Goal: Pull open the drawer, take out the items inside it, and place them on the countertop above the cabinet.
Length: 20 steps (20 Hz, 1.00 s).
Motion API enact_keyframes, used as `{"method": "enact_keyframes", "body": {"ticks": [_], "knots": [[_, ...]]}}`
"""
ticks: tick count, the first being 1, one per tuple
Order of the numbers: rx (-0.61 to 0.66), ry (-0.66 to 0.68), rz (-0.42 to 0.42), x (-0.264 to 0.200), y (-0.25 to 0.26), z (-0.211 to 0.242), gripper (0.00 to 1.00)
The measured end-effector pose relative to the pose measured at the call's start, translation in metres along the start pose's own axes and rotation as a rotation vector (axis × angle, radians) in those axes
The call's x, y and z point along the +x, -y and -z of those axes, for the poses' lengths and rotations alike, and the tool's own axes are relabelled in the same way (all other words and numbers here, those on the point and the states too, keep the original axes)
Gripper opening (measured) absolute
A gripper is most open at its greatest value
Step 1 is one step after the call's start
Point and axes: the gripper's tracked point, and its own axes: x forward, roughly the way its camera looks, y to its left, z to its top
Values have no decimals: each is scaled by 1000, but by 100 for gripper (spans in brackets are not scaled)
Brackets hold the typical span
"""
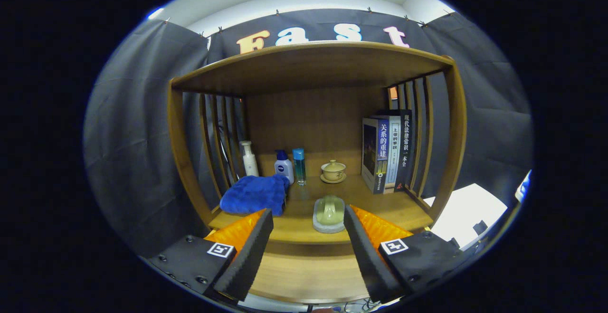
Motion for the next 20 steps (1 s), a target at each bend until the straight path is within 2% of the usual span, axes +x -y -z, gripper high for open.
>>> {"method": "enact_keyframes", "body": {"ticks": [7,11,20], "knots": [[-30,107,65,-36,-4,41,97],[-63,124,71,-54,-15,73,96],[-71,117,107,-67,-8,121,97]]}}
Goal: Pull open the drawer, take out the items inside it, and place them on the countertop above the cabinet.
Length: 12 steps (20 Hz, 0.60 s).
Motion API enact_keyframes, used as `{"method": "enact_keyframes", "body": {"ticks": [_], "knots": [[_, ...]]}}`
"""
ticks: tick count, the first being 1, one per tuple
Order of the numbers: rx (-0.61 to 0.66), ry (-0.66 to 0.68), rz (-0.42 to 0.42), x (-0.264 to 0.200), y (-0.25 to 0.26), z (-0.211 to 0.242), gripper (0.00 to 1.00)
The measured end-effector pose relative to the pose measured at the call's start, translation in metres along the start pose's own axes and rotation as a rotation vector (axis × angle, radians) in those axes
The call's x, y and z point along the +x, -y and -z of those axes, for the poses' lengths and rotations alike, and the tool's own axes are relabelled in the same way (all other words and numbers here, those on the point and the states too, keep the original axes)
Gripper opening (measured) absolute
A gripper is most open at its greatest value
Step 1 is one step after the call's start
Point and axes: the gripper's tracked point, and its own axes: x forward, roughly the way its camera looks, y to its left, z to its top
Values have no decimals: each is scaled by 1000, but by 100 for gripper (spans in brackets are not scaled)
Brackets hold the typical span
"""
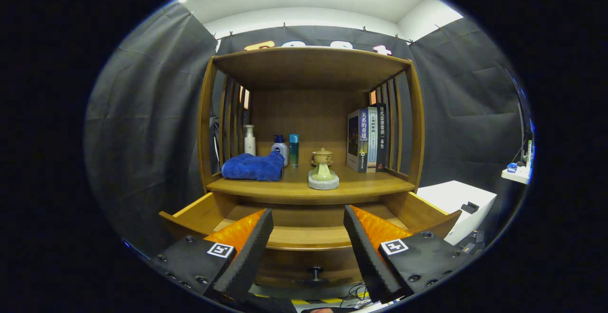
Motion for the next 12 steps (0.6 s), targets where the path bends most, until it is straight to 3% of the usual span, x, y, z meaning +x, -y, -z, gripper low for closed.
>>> {"method": "enact_keyframes", "body": {"ticks": [12], "knots": [[18,-71,10,-4,7,68,97]]}}
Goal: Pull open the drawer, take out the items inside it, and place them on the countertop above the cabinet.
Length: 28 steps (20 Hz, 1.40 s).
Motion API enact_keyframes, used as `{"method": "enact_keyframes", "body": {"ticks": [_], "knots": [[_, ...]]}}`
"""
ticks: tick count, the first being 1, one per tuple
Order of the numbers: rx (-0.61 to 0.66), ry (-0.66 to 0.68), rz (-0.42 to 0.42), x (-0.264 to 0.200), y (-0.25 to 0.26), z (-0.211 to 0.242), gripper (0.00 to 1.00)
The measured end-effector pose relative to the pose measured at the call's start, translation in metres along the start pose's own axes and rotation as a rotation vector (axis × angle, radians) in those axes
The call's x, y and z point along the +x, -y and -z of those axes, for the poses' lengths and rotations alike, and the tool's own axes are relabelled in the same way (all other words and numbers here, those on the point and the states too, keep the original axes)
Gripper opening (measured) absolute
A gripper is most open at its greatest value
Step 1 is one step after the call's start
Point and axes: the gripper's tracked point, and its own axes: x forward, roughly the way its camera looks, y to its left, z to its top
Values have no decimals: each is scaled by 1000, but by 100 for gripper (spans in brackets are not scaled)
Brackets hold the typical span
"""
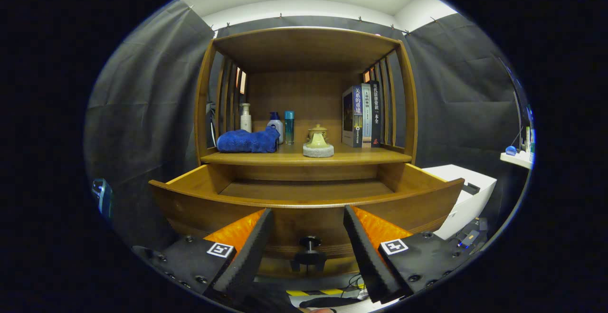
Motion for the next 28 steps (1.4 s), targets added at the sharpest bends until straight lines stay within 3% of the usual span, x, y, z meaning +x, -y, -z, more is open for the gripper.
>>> {"method": "enact_keyframes", "body": {"ticks": [12,28], "knots": [[-44,-10,5,20,6,23,98],[-43,-74,-8,120,13,5,99]]}}
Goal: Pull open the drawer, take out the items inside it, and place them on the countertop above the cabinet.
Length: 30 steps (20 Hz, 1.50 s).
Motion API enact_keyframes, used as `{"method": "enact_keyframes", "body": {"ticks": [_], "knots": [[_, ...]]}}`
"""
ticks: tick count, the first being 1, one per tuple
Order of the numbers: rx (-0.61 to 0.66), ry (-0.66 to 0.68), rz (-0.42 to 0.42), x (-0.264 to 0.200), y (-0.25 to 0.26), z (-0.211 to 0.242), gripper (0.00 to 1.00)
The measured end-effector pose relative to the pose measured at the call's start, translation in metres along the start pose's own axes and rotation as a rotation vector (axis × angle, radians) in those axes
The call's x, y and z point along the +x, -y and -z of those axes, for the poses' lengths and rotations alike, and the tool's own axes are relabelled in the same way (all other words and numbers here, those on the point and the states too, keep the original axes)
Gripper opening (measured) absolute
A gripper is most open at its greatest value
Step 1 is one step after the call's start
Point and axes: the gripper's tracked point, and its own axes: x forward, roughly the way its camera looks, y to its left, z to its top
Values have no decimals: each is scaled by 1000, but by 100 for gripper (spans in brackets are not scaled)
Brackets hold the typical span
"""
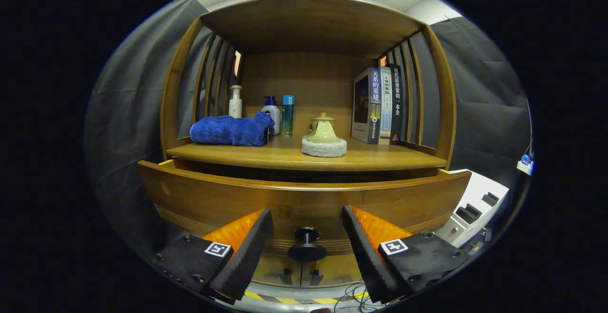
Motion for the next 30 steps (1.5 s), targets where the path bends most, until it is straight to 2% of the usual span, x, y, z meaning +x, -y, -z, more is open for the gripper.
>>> {"method": "enact_keyframes", "body": {"ticks": [11,15,18,23,27,30], "knots": [[2,4,0,54,2,-14,99],[-24,3,9,54,4,-11,99],[21,-22,39,48,17,-6,99],[36,23,61,13,71,-33,99],[-5,120,91,-37,130,-93,98],[9,191,88,-79,161,-140,98]]}}
